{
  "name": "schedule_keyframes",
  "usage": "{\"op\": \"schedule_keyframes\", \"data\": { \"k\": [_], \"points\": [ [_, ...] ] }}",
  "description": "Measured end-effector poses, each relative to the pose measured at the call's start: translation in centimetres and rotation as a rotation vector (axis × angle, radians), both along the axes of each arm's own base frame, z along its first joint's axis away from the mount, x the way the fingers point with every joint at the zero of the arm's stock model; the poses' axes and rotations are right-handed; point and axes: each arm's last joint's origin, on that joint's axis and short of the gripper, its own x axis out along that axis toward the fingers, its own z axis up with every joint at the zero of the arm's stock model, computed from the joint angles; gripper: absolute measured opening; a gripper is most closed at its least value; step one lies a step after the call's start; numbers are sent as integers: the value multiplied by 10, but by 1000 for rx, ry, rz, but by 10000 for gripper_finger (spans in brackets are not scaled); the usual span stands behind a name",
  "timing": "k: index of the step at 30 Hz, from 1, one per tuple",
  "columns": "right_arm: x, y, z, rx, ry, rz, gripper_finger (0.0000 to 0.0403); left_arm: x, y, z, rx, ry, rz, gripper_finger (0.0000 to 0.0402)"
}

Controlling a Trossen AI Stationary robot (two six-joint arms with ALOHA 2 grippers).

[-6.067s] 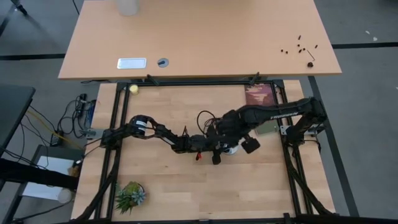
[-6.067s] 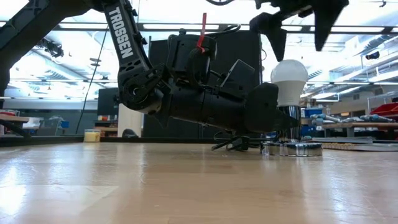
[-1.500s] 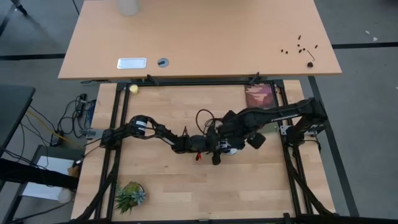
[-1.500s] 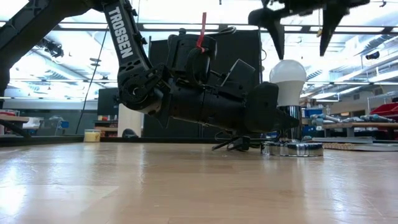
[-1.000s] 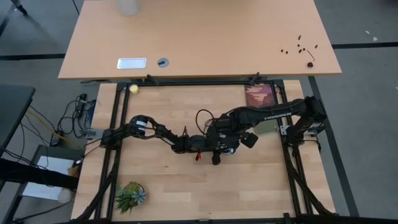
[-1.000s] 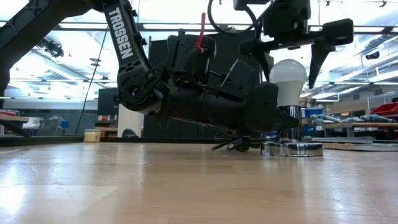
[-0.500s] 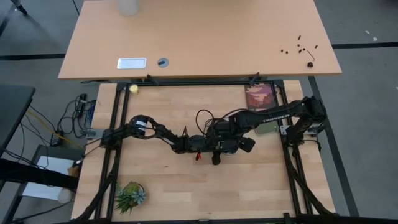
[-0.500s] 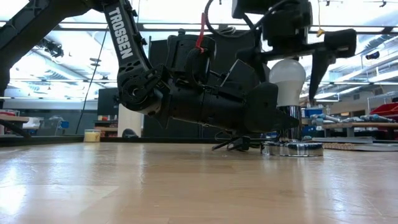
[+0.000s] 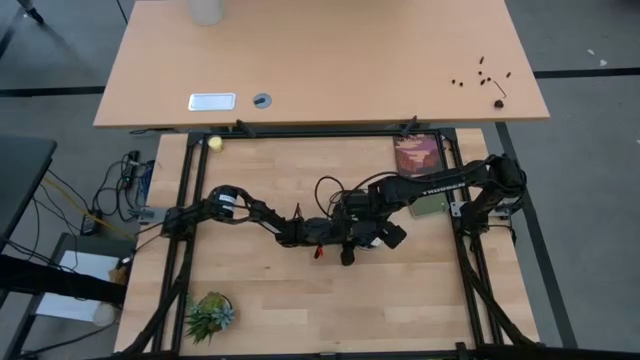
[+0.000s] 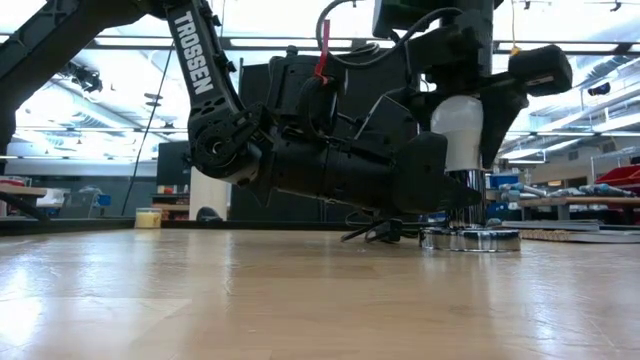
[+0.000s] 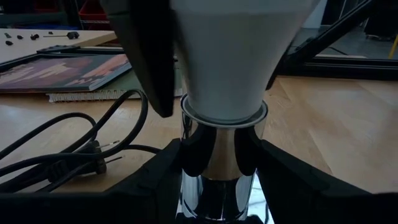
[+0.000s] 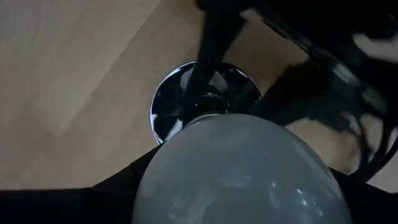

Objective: Screw lightbulb
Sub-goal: Insert the lightbulb into the silver lamp

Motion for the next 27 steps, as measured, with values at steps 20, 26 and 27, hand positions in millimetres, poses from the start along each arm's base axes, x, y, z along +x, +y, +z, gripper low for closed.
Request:
{"op": "schedule_keyframes", "data": {
  "k": [20,26,27],
  "points": [
    [2,3,-1,182,87,-1297,265,0,0,0,-68,-11,38,194],
    [2,7,-1,199,88,-1568,259,0,0,0,-74,-11,44,194],
    [2,7,-1,203,94,-1623,263,0,0,0,-74,-11,44,194]
  ]
}}
